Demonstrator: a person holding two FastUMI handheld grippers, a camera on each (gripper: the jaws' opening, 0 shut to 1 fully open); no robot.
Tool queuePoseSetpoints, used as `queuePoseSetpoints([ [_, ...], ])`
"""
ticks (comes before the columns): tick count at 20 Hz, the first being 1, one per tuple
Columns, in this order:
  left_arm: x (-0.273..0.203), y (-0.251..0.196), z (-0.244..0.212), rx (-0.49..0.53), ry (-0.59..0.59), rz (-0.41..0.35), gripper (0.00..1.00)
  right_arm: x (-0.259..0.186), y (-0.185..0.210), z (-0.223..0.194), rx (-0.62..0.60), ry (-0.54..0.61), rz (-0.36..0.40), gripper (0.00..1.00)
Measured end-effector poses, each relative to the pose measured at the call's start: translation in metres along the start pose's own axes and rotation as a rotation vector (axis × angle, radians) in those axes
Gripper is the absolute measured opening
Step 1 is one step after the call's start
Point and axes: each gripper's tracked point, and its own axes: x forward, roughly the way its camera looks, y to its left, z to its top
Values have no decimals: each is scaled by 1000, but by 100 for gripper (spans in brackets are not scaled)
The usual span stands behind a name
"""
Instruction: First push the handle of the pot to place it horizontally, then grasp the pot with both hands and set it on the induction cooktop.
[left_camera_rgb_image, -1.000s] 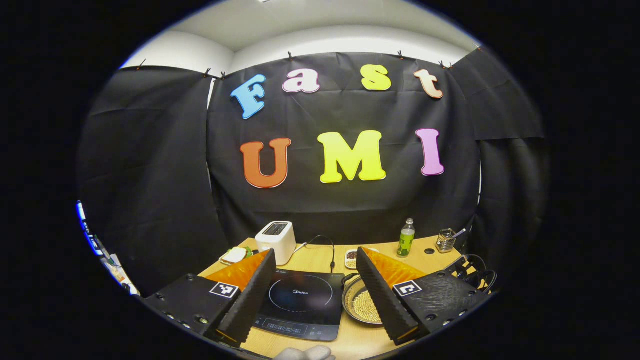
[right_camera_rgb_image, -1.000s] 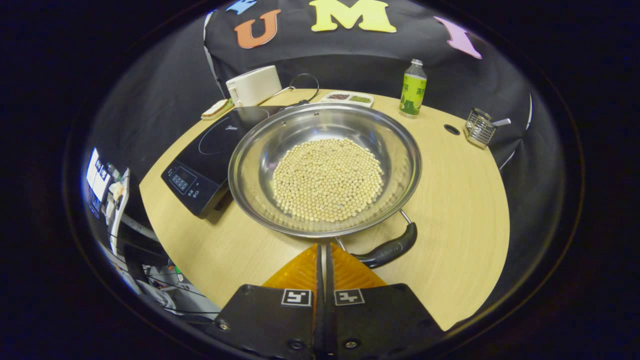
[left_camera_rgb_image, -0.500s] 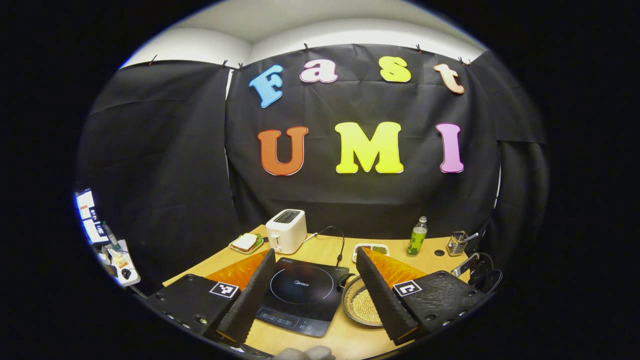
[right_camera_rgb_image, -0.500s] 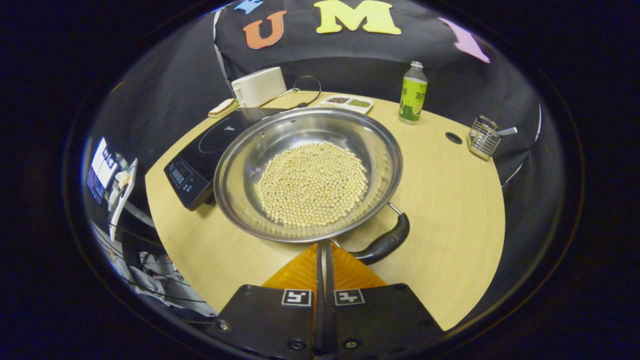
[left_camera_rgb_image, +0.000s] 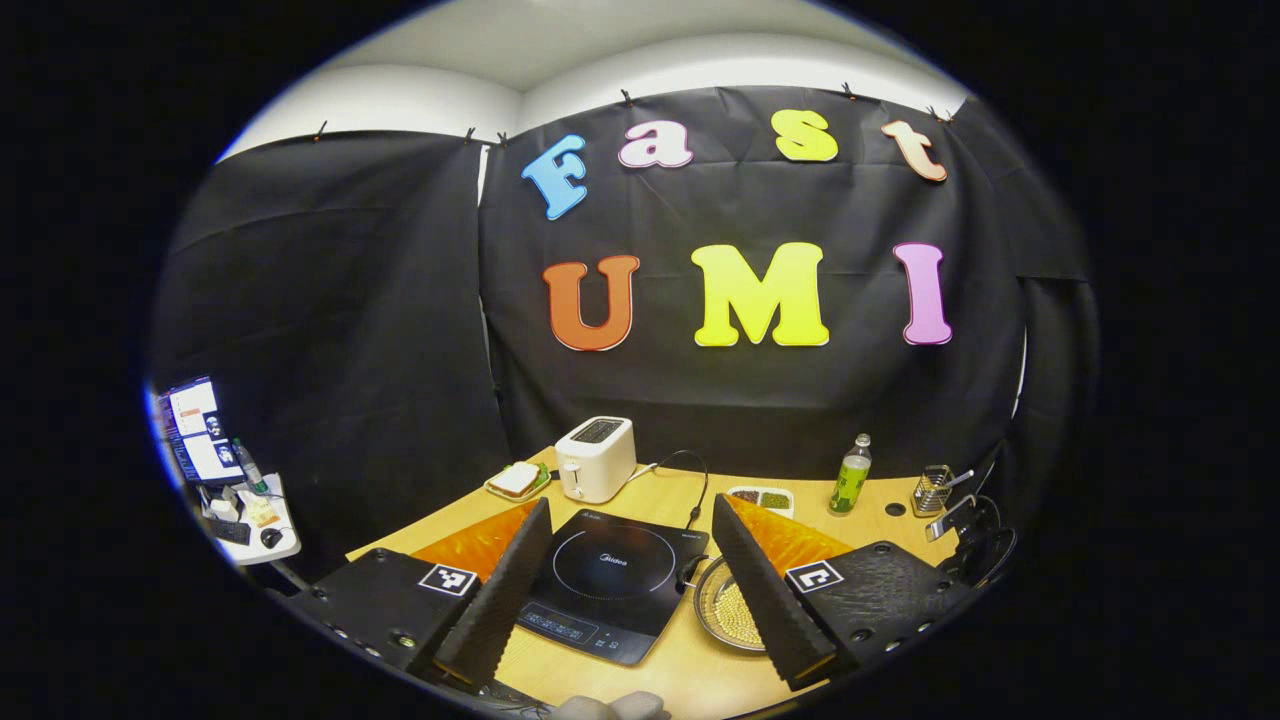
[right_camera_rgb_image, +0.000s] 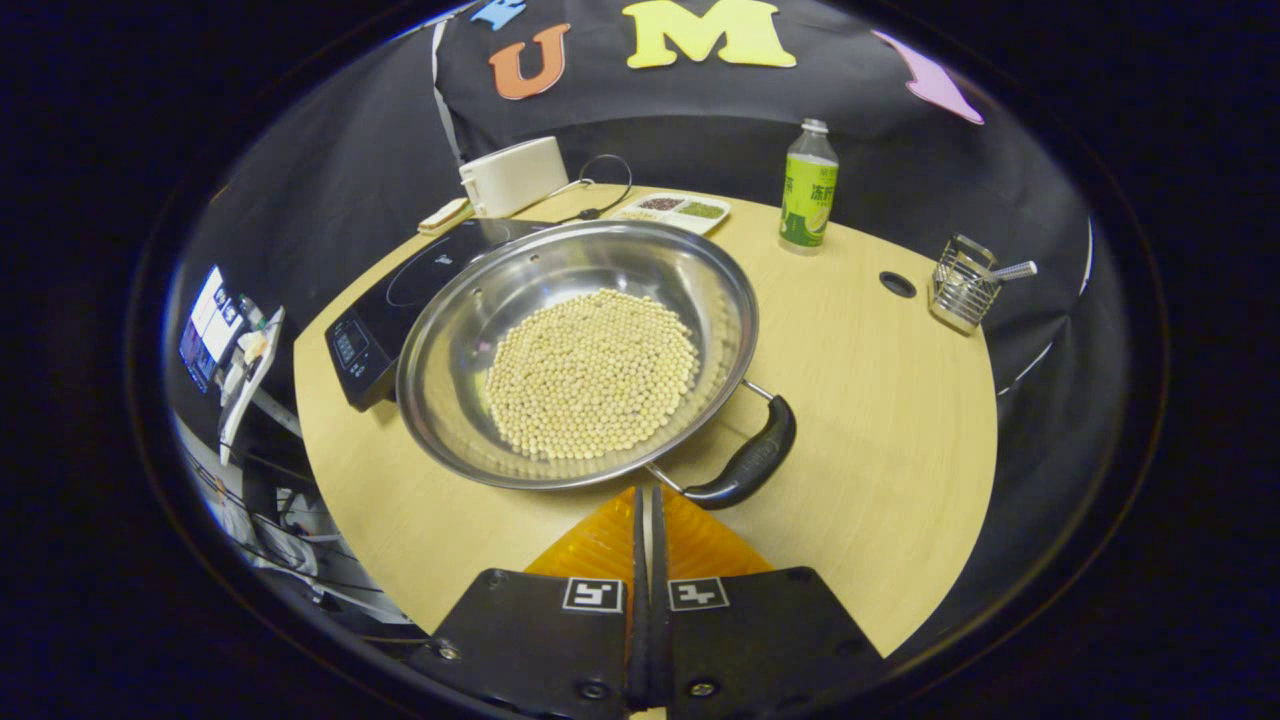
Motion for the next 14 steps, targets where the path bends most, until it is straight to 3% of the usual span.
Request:
queuePoseSetpoints([
  [6, -15, -3, -9, 5, 18, 57, 96, 2, -24, 8, -22, -7, 9, 4],
  [14, -23, -3, -17, 15, 20, 60, 96, 0, -39, 7, -26, -1, -17, 4],
])
